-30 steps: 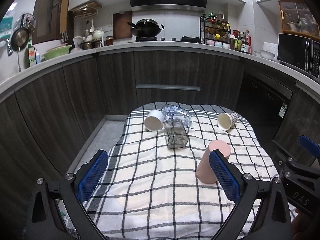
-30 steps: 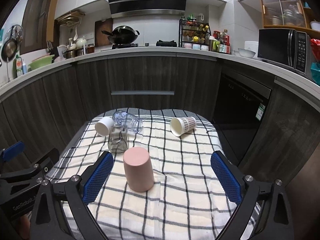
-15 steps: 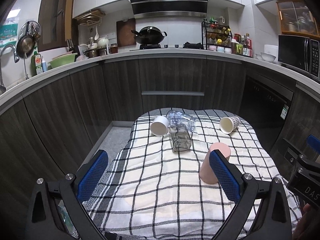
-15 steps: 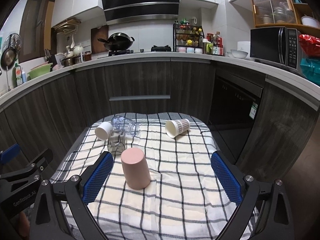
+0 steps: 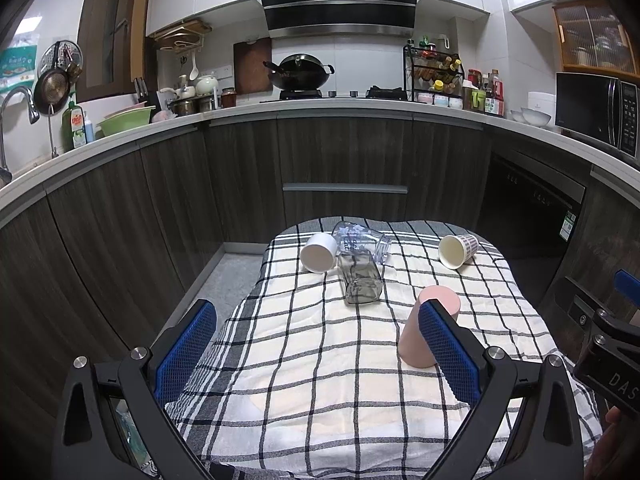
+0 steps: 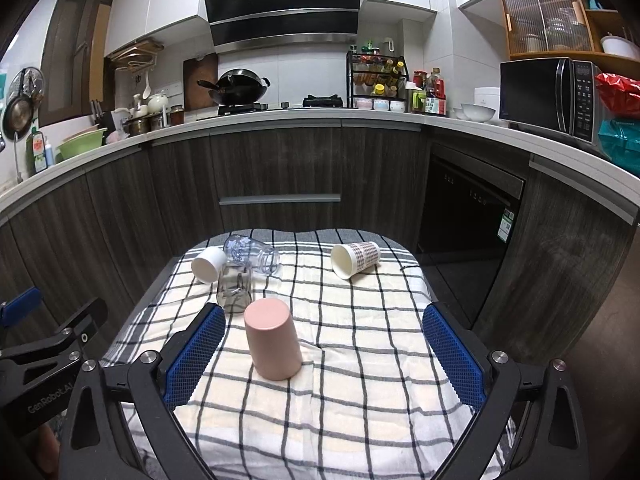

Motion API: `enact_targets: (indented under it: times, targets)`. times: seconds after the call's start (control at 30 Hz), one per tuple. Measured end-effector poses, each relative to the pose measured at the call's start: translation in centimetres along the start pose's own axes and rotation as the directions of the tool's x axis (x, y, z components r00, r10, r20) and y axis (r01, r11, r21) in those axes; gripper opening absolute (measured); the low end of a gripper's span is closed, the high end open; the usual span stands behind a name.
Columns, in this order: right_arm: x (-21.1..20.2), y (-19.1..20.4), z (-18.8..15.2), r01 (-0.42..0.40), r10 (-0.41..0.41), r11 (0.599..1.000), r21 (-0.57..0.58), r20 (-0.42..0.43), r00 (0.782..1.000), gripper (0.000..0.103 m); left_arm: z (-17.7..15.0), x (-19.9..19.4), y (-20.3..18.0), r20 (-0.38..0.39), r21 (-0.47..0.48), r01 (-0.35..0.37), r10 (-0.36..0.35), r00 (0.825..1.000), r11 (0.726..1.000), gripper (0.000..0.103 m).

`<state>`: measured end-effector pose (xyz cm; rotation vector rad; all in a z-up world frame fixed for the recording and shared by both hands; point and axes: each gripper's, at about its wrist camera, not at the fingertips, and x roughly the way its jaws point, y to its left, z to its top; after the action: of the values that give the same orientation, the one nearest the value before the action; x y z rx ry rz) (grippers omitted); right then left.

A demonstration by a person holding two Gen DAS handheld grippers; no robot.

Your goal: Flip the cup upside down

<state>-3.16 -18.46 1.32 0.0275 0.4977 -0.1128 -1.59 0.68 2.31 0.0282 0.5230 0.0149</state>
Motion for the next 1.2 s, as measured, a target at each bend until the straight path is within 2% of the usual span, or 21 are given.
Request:
enact_targets:
  times: [1.2]
  targets:
    - [0.15, -0.05, -0.43, 0.0, 0.0, 1.0, 0.003, -0.007, 1.0, 0.1, -0.49, -0.25, -0.33, -0.01, 0.0, 0.006, -0.006, 1.0, 1.0, 0.103]
